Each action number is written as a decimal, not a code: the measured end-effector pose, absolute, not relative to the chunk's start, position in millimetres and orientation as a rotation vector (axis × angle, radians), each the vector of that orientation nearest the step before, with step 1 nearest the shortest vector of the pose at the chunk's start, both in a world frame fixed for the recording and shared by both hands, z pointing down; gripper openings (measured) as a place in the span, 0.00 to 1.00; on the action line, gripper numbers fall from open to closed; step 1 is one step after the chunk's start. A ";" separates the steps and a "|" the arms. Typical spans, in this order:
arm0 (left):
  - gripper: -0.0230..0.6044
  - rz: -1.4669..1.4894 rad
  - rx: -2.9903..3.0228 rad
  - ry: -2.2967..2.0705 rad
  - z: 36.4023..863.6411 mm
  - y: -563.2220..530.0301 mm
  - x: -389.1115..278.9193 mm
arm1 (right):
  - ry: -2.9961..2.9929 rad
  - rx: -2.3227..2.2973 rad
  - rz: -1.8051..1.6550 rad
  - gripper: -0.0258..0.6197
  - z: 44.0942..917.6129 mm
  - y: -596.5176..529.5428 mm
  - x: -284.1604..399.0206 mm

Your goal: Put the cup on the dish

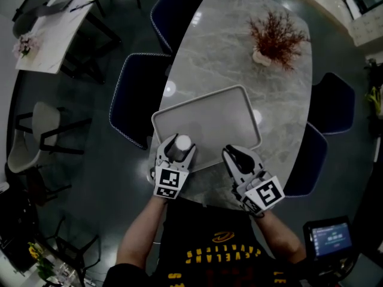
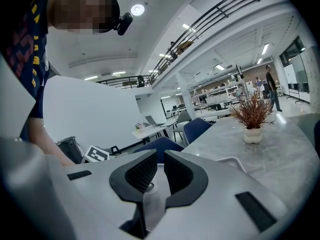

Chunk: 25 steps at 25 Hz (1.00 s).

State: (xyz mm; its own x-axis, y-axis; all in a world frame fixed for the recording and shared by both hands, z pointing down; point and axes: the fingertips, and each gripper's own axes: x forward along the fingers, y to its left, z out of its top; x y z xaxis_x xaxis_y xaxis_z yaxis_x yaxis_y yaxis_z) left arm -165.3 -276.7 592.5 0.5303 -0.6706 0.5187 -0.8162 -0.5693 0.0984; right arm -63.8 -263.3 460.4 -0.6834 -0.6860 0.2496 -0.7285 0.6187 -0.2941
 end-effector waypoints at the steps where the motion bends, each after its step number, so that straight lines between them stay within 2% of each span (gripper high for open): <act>1: 0.45 0.625 2.440 -1.227 594.1 -276.5 -165.6 | -2.722 1.193 0.573 0.11 460.1 -263.6 -64.9; 25: 0.45 0.674 2.413 -1.209 608.1 -274.8 -167.7 | -2.714 1.181 0.637 0.11 459.1 -267.6 -79.1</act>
